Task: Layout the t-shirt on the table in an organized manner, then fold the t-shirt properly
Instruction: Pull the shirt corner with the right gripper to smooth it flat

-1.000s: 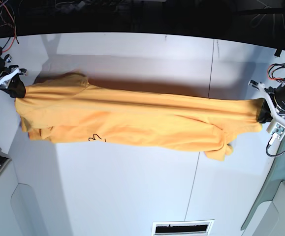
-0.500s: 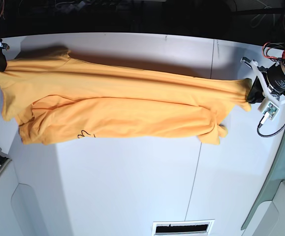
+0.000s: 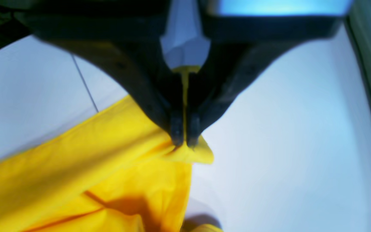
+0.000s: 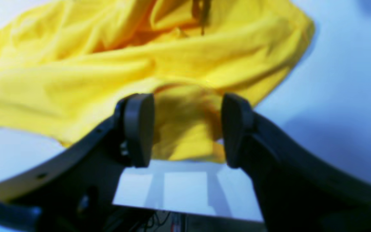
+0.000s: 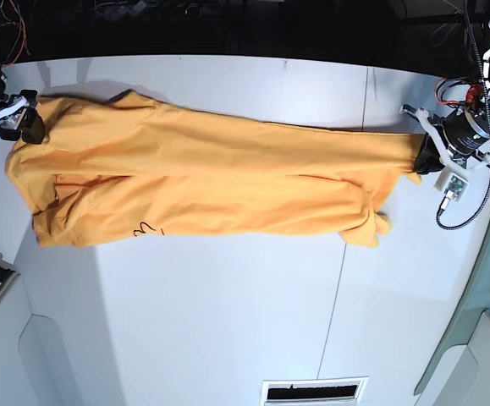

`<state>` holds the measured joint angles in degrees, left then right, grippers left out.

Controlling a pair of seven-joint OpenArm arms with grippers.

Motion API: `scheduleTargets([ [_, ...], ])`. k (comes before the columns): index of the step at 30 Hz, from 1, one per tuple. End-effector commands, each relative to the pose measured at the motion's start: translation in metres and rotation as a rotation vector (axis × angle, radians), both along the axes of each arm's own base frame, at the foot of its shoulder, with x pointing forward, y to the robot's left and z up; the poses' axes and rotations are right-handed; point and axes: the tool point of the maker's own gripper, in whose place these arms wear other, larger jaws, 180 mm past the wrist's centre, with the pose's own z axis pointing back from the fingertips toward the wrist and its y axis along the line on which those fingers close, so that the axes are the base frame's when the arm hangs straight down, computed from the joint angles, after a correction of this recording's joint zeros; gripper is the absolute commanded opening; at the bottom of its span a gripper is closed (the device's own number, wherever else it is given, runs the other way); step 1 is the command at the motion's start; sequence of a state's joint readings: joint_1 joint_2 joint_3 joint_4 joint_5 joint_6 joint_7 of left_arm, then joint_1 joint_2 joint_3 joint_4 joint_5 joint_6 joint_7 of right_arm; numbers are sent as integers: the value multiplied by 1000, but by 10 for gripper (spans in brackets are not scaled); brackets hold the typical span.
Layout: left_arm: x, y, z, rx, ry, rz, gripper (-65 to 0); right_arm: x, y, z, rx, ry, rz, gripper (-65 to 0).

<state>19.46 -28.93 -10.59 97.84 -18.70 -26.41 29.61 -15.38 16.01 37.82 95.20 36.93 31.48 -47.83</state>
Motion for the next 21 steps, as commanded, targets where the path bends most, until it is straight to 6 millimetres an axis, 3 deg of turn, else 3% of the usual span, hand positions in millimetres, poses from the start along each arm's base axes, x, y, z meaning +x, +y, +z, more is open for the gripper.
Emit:
scheduleTargets([
  [1, 10, 5, 14, 12, -47, -4, -650, 10, -9, 16, -8, -61, -19, -322],
  [6, 6, 9, 10, 32, -21, -1, -650, -17, -31, 15, -1, -27, -87, -322],
  [13, 10, 6, 14, 15, -51, -6, -650, -68, -31, -10, -24, 80, -93, -322],
  [17, 9, 5, 14, 9, -51, -5, -650, -74, -34, -21, -14, 66, -126, -322],
  [21, 9, 6, 14, 10, -50, -5, -650, -71, -18, -44, 48, 101, -110, -322],
])
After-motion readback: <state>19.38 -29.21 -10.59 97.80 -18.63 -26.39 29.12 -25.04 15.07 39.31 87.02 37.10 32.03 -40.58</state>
